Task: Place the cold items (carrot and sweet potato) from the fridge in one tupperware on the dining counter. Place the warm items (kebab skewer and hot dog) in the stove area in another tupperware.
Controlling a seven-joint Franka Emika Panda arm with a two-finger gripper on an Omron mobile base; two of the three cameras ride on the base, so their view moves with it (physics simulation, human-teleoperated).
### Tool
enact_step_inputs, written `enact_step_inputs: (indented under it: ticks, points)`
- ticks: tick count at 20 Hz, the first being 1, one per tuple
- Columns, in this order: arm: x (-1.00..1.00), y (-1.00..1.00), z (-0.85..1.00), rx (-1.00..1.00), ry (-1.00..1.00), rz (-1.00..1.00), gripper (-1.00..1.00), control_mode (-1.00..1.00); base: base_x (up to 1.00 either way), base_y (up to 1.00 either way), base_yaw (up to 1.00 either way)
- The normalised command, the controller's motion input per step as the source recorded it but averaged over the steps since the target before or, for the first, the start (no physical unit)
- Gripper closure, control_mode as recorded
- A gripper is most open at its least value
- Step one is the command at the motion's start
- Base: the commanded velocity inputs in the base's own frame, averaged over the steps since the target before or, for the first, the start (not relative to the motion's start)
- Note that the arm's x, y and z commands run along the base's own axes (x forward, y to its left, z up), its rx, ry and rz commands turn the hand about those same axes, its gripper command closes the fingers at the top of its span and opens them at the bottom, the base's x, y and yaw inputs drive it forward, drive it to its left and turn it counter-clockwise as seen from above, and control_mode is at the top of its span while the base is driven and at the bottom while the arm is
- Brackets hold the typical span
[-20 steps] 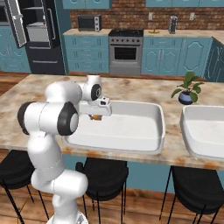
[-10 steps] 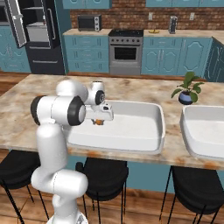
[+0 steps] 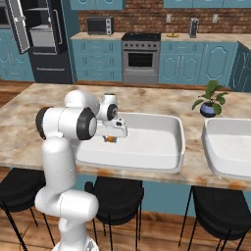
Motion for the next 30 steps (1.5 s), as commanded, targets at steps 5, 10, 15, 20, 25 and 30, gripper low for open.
enact_step_inputs:
  ticks: [5,10,15,20,25,30]
  points:
    - [-0.01,0.0,0.0,0.0,0.0,0.0,-1.0,-1.0,0.0,0.0,0.0]
    - [-0.28,0.02,0.64,0.0,0.0,-0.01,-1.0,-1.0,0.0,0.0,0.0]
    - [-0.95,0.19,1.0,0.0,-0.14,0.0,-1.0,-1.0,0.0,0.0,0.0]
    - [-1.0,0.25,1.0,0.0,-0.24,0.0,-1.0,-1.0,0.0,0.0,0.0]
    - [-1.0,0.09,0.93,0.01,-0.38,0.0,-1.0,-1.0,0.0,0.0,0.0]
    - [-1.0,0.0,0.59,0.01,-0.15,0.0,-1.0,-1.0,0.0,0.0,0.0]
